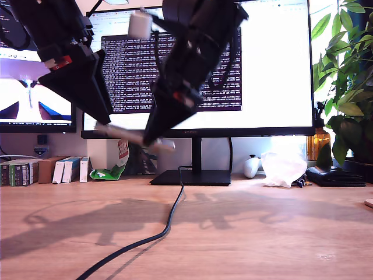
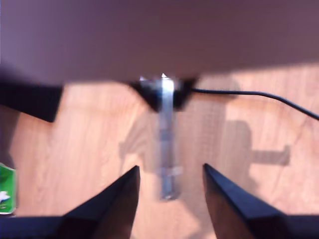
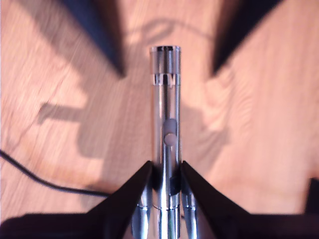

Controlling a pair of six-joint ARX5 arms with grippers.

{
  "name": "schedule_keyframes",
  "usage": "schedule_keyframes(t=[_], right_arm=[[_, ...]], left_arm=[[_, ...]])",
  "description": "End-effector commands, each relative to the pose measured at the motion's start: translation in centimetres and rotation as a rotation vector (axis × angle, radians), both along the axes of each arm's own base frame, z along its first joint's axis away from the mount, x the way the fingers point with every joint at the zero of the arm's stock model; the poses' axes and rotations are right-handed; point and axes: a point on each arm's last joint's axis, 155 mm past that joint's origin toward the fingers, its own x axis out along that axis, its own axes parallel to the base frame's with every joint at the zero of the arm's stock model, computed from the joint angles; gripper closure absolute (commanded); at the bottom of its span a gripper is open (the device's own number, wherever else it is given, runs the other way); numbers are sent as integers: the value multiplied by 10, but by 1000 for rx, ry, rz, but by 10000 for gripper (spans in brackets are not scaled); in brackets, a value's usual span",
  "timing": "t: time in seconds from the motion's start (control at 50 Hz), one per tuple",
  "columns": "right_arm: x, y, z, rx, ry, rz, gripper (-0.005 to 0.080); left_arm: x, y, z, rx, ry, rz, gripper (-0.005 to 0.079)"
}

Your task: Pick the metallic laser pointer with your right arm, pass it to your left arm, then place it down to the left side of the table

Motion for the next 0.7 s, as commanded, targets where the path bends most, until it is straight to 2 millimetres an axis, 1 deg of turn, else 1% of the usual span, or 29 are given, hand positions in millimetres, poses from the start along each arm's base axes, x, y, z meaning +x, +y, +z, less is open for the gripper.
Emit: schedule_keyframes(t=[0.0,0.14,0.32,0.42,0.54,0.58,0.68], right_arm=[[3,8,8,19,-5,4,762],[3,12,20,32,-16,5,762],[-5,16,24,38,-15,22,762],[-7,17,26,39,-16,25,762],[-9,15,23,29,1,20,762],[-10,15,23,26,5,20,762],[-11,14,23,25,6,21,762]], left_arm=[[-1,-3,-2,-4,10,-4,379],[-1,-4,-1,-9,7,-4,379],[1,-4,0,-12,-1,-2,391],[2,-4,1,-11,-2,-1,442],[2,-4,1,-13,-3,-1,556],[2,-4,1,-13,-3,-2,578],[2,-4,1,-12,-2,-2,596]])
